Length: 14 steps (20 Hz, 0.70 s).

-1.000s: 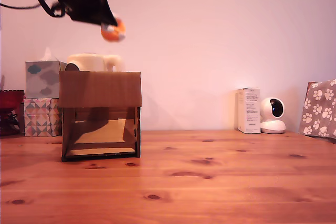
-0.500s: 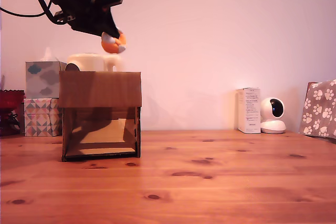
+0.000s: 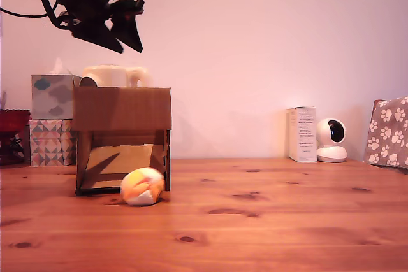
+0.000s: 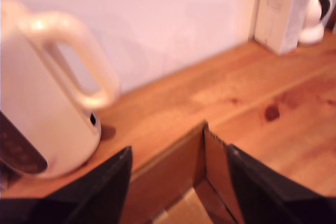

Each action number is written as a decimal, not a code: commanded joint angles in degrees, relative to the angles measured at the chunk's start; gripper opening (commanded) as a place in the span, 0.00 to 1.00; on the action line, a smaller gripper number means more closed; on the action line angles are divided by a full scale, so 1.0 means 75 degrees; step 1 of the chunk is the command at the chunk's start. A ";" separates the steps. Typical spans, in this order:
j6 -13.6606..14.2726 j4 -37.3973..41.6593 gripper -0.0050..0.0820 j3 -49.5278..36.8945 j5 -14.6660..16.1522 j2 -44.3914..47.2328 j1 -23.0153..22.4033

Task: Drop the footbag into the cardboard dice tower

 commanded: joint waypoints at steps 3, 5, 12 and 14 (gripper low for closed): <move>-0.0029 -0.0650 0.03 0.0041 0.0743 -0.0350 -0.0119; -0.0044 -0.0545 0.03 -0.0192 0.1361 -0.0396 -0.0119; -0.0146 0.0755 0.03 -0.1827 0.1900 -0.1113 -0.0119; -0.0224 0.1183 0.03 -0.2500 0.1953 -0.1588 -0.0119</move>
